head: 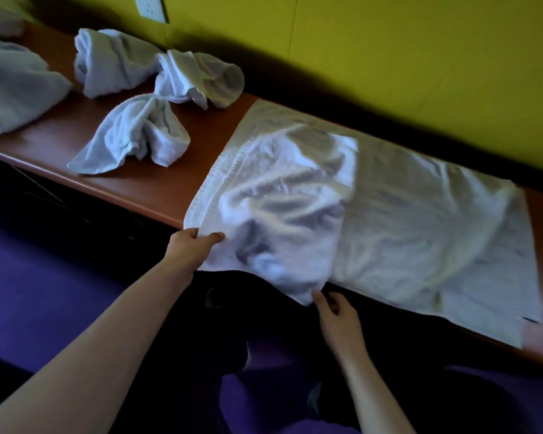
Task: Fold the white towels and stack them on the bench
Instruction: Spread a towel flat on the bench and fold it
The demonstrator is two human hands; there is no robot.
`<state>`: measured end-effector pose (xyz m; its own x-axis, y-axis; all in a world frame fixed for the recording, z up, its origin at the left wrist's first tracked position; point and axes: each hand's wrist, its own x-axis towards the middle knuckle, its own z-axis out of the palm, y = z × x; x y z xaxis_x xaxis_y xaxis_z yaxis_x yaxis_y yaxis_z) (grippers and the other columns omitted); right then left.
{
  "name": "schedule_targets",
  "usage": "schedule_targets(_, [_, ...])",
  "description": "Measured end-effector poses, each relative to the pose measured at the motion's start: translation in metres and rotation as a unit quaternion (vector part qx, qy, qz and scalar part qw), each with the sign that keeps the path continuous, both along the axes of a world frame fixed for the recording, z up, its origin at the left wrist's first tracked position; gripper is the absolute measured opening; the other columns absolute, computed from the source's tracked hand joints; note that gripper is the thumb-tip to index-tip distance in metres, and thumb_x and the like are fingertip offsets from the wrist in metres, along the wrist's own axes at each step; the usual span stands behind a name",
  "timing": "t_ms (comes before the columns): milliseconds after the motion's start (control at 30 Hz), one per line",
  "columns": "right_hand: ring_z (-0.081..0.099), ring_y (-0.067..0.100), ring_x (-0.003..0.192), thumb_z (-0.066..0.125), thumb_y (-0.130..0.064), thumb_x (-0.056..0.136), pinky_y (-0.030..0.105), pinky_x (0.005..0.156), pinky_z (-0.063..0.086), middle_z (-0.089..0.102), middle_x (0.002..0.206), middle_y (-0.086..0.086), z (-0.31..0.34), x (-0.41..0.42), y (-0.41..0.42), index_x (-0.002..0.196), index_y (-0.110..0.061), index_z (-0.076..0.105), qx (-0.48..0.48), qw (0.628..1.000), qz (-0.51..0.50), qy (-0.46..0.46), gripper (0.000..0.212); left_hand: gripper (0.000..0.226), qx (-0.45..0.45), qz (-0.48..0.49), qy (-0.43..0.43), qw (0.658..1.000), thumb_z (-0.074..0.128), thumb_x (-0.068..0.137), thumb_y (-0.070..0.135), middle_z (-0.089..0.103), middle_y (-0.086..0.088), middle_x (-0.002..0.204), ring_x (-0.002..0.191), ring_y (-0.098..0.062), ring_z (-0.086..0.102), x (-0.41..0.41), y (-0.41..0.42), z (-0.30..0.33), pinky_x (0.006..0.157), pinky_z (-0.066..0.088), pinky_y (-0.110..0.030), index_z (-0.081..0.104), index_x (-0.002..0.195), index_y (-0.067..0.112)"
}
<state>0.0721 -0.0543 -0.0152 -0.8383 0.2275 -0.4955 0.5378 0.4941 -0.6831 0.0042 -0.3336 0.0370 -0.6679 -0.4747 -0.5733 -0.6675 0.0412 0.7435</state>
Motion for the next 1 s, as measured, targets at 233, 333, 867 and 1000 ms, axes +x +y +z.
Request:
schedule_targets(233, [0.069,0.023,0.082,0.067,-0.027,0.094,0.027,0.069,0.05,0.072,0.085,0.007,0.016,-0.009,-0.019,0.088,-0.007,0.068,-0.101,0.988,-0.092,0.071,0.021,0.034,0.009,-0.006,-0.005,1.0,0.086,0.073,0.041,0.076,-0.006,0.082,0.076,-0.024,0.073,0.014,-0.006,0.015,0.079,0.06,-0.037,0.076,0.085,0.01])
schedule_targets(333, [0.064,-0.004,0.071,0.063,-0.02,0.097,0.007,0.061,0.044,0.07,0.085,0.003,0.039,0.001,-0.013,0.093,-0.006,0.067,-0.109,0.981,-0.102,0.125,0.015,0.039,-0.01,-0.022,0.014,1.0,0.081,0.078,0.045,0.075,-0.008,0.085,0.079,-0.024,0.072,0.02,-0.008,0.021,0.08,0.059,-0.038,0.075,0.085,0.008])
schedule_targets(867, [0.046,0.014,0.038,0.062,-0.012,0.097,0.02,0.039,0.038,0.056,0.052,0.011,0.097,0.034,0.014,0.109,-0.024,0.06,-0.179,0.943,-0.172,0.222,0.017,0.054,0.19,-0.026,0.104,0.976,0.069,0.085,-0.007,0.074,-0.022,0.097,0.081,-0.034,0.071,0.079,0.003,0.046,0.065,0.061,-0.039,0.063,0.124,0.029])
schedule_targets(1000, [0.055,0.012,0.043,0.075,-0.023,0.085,0.018,0.046,0.045,0.061,0.064,0.009,0.098,0.018,0.018,0.086,-0.013,0.068,-0.232,0.923,-0.208,0.224,0.013,0.026,0.222,-0.006,0.119,0.968,0.062,0.089,-0.007,0.076,-0.017,0.089,0.071,-0.023,0.072,0.07,0.01,0.06,0.063,0.062,-0.028,0.069,0.11,0.006])
